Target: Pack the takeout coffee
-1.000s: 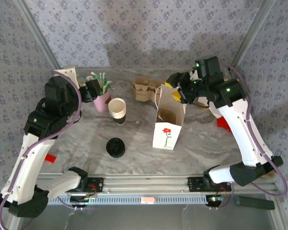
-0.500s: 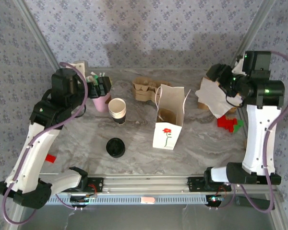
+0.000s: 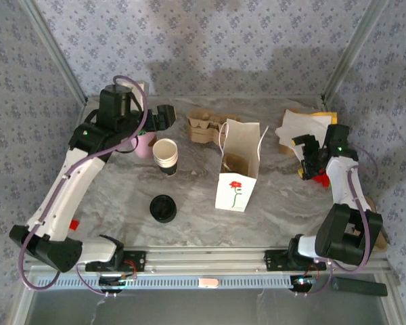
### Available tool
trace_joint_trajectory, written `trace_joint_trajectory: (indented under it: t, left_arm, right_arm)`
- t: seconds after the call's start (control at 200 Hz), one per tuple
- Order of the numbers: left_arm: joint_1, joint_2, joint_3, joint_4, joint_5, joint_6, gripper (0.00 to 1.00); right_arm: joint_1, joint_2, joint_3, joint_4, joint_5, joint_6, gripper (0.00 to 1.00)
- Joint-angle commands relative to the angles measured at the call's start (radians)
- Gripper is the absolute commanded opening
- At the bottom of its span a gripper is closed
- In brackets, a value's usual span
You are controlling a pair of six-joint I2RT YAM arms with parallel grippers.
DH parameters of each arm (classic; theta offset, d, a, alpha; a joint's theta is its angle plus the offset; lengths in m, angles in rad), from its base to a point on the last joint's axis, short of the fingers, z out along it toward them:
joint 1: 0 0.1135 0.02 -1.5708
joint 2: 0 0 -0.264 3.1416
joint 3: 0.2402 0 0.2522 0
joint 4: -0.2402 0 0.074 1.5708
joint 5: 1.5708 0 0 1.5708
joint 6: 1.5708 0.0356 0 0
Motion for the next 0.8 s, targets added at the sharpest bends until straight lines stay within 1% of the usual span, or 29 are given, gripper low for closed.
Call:
trace_joint_trajectory:
  t: [0.0, 0.165, 0.255, 0.42, 0.55, 0.795]
  left_arm:
    - [0.003, 0.02, -0.013, 0.059, 0.037, 0.028, 1.0]
    - [0.003, 0.041, -0.019, 0.07, 0.038, 0.048, 1.0]
    - [0.005, 0.048, -0.02, 0.07, 0.036, 0.058, 1.0]
    - [0.008, 0.057, -0.015, 0.068, 0.036, 0.071, 1.0]
    - [0.009, 0.061, -0.01, 0.061, 0.036, 0.078, 1.0]
    - [0.012, 0.061, -0.011, 0.059, 0.036, 0.078, 1.0]
  right_arm:
    - [0.016, 0.053, -0.058, 0.275, 0.02, 0.212, 1.0]
    - [0.048, 0.144, -0.125, 0.473, 0.069, 0.391, 1.0]
    - [0.069, 0.196, -0.122, 0.537, 0.085, 0.441, 1.0]
    - [0.088, 0.259, -0.094, 0.553, 0.138, 0.45, 0.99]
    - [0.088, 0.269, -0.087, 0.543, 0.168, 0.442, 0.92]
    - [0.078, 0.221, -0.072, 0.461, 0.225, 0.385, 0.79]
